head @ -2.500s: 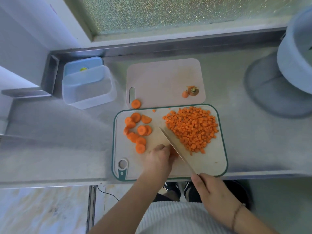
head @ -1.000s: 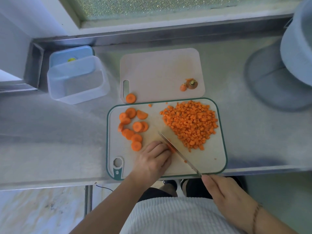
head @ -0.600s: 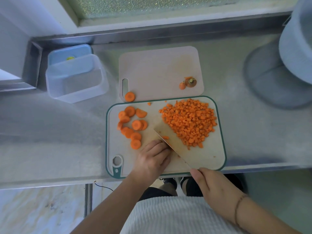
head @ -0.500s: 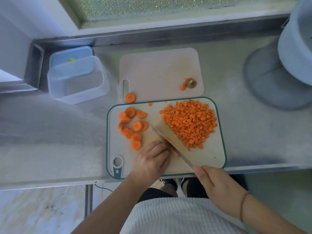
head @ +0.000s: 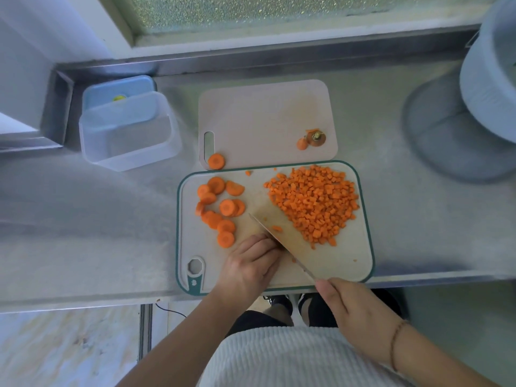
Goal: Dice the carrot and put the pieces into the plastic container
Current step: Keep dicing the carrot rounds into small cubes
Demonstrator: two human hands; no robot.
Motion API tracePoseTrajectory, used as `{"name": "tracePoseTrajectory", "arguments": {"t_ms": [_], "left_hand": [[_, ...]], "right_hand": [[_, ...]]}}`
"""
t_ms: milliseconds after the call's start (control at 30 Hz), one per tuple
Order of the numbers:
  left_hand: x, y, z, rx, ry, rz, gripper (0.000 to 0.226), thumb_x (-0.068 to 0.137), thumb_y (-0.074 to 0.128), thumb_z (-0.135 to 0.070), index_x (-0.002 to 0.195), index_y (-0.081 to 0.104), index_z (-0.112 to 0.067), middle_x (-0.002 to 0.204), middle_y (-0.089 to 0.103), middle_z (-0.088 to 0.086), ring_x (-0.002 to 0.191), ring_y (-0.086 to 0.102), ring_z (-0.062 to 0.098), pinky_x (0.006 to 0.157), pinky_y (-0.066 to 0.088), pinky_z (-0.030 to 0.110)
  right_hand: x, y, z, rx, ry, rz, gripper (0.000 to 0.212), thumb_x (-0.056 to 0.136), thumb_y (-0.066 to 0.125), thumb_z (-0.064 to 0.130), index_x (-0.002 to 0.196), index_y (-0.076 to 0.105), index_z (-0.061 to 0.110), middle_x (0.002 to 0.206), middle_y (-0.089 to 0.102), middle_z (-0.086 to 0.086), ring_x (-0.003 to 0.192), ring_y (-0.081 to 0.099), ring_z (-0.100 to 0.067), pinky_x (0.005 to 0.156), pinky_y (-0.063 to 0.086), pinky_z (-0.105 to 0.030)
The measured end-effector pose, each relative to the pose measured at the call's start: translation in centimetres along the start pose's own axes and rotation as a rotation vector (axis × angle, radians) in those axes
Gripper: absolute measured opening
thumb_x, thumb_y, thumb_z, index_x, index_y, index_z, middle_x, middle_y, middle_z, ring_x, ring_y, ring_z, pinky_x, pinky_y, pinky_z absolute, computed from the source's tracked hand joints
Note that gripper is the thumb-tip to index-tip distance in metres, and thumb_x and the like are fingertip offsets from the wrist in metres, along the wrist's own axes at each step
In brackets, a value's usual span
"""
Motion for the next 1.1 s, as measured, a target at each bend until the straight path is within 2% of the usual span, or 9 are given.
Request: {"name": "tracePoseTrajectory", "arguments": {"t_ms": [67, 200, 333, 467, 667, 733, 800, 900, 1100], "left_hand": [[-0.2, -0.2, -0.1, 0.006, 0.008, 0.007, 0.006, 0.091, 0.072, -0.005, 0.095, 0.076, -0.002, 0.102, 0.071, 0.008, 0.098, 0.067, 0.027, 0.089, 0.055, 0.036], [-0.8, -0.8, 0.1, 0.042, -0.002, -0.008, 0.005, 0.087, 0.077, -0.002, 0.092, 0.076, -0.002, 0.101, 0.070, 0.009, 0.095, 0.066, 0.029, 0.088, 0.054, 0.036], [-0.9, -0.7, 0.1, 0.079, 0.002, 0.007, 0.004, 0.088, 0.075, -0.005, 0.093, 0.076, -0.005, 0.102, 0.071, 0.005, 0.098, 0.066, 0.029, 0.087, 0.053, 0.039], [-0.9, -0.7, 0.0, 0.091, 0.004, -0.004, 0.006, 0.090, 0.074, -0.007, 0.094, 0.078, -0.007, 0.105, 0.072, 0.003, 0.105, 0.066, 0.027, 0.088, 0.052, 0.037], [-0.9, -1.0, -0.1, 0.099, 0.011, -0.037, 0.009, 0.093, 0.071, -0.012, 0.091, 0.079, -0.008, 0.104, 0.074, 0.000, 0.103, 0.067, 0.024, 0.084, 0.053, 0.037], [-1.0, -1.4, 0.1, 0.086, -0.002, -0.053, 0.009, 0.092, 0.072, -0.013, 0.090, 0.079, -0.009, 0.101, 0.075, 0.000, 0.102, 0.066, 0.022, 0.083, 0.052, 0.036], [-1.2, -2.0, 0.3, 0.061, -0.021, -0.082, 0.009, 0.090, 0.073, -0.012, 0.088, 0.080, -0.008, 0.098, 0.075, 0.001, 0.099, 0.066, 0.021, 0.084, 0.052, 0.034], [-1.7, -3.6, 1.1, 0.051, -0.084, -0.159, 0.011, 0.089, 0.072, -0.010, 0.083, 0.079, -0.005, 0.093, 0.075, 0.003, 0.094, 0.065, 0.020, 0.088, 0.050, 0.032], [-1.8, -4.4, 1.7, 0.132, -0.027, -0.126, 0.008, 0.086, 0.074, -0.009, 0.081, 0.078, -0.005, 0.092, 0.074, 0.003, 0.090, 0.067, 0.026, 0.079, 0.050, 0.038]], "right_hand": [[0.0, -0.7, 0.7, 0.040, -0.001, -0.024, 0.057, 0.086, 0.019, 0.063, 0.064, 0.049, 0.020, 0.056, 0.053, 0.008, 0.062, 0.052, -0.004, 0.063, 0.042, -0.017], [-1.6, -1.3, 0.1, 0.082, -0.039, -0.018, 0.053, 0.092, 0.023, 0.060, 0.079, 0.061, 0.025, 0.079, 0.066, 0.017, 0.083, 0.060, -0.002, 0.081, 0.046, -0.016], [-2.3, -1.1, -0.4, -0.005, 0.026, 0.014, 0.049, 0.083, 0.023, 0.061, 0.066, 0.050, 0.023, 0.065, 0.059, 0.020, 0.066, 0.054, -0.005, 0.065, 0.040, -0.017], [-1.9, -0.1, -0.1, -0.097, 0.027, 0.028, 0.046, 0.083, 0.017, 0.062, 0.068, 0.045, 0.029, 0.061, 0.059, 0.017, 0.064, 0.054, -0.003, 0.064, 0.041, -0.018], [-0.7, 0.0, 0.5, 0.058, -0.043, 0.013, 0.057, 0.093, 0.023, 0.064, 0.098, 0.065, 0.025, 0.101, 0.068, 0.011, 0.101, 0.059, -0.001, 0.095, 0.045, -0.022], [-1.4, -1.1, 1.2, 0.129, -0.014, 0.013, 0.037, 0.095, 0.033, 0.051, 0.080, 0.060, 0.031, 0.083, 0.066, 0.027, 0.086, 0.058, 0.007, 0.083, 0.043, -0.011], [-2.1, -1.7, 1.3, 0.168, 0.033, 0.042, 0.034, 0.092, 0.036, 0.043, 0.066, 0.052, 0.028, 0.058, 0.057, 0.023, 0.065, 0.054, 0.006, 0.067, 0.039, -0.011], [-2.6, -1.6, 0.3, 0.068, 0.095, 0.082, 0.042, 0.094, 0.038, 0.043, 0.065, 0.053, 0.017, 0.054, 0.050, 0.006, 0.060, 0.050, 0.000, 0.064, 0.039, -0.014], [-1.4, -0.5, 0.0, 0.172, 0.095, 0.173, 0.043, 0.093, 0.037, 0.047, 0.057, 0.047, 0.026, 0.049, 0.049, 0.014, 0.052, 0.046, 0.001, 0.058, 0.035, -0.012]]}}
Point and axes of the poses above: each hand's wrist, its own x-axis towards the middle knuckle, its own y-axis out of the palm, z = x × y, the point moved 7 cm from there along x, towards the middle knuckle
